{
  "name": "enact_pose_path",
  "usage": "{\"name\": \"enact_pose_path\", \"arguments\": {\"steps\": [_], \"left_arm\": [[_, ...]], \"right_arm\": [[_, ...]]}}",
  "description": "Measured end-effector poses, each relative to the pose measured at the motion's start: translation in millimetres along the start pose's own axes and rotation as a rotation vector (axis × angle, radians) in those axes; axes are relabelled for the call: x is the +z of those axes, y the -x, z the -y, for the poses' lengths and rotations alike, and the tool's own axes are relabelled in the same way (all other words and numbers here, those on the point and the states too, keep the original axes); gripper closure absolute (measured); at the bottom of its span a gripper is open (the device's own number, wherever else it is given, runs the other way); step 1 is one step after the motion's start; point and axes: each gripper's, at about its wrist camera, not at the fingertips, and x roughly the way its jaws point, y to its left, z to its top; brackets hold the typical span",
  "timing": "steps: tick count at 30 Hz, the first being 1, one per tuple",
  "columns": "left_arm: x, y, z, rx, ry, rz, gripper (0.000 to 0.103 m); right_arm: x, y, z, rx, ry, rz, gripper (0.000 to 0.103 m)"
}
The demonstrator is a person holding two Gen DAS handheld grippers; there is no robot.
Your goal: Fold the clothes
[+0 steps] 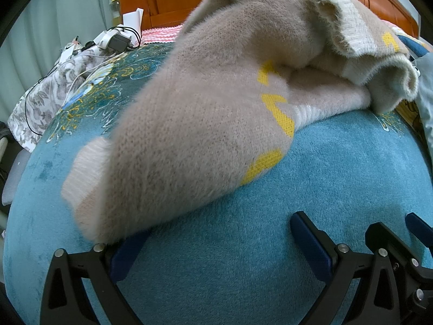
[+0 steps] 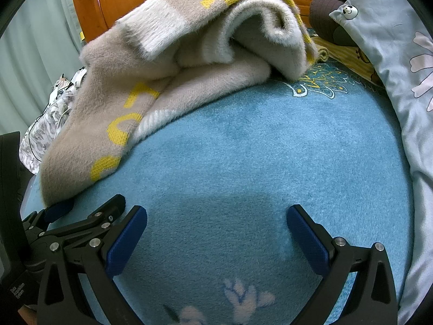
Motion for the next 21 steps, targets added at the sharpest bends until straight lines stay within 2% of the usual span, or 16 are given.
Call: {"name": "enact_pose_path", "arguments": {"steps": [11,14,18,20,21], "left_arm": [[2,0,0,0.0,0.0,-0.011,0.0],[5,0,-1,-0.01,-0.027,-0.034,0.0],[19,2,-2,-0.066,-0.136,-0.124,0.0],[31,12,0,-0.074,-0.232,-0.124,0.0],[37,19,1,-0.064,-0.265,-0.095,0.0]], "right_arm": [[0,0,0,0.001,-0.001,0.0,0.0],[0,0,0,-0.001,0.001,-0.004,0.0],[0,3,2,-0.01,-0.004,-0.033,0.0],[2,7,5,-0.011,-0.014,-0.047,0.0],[4,12,7,-0.027,-0.016,-0.039,0.0]]}}
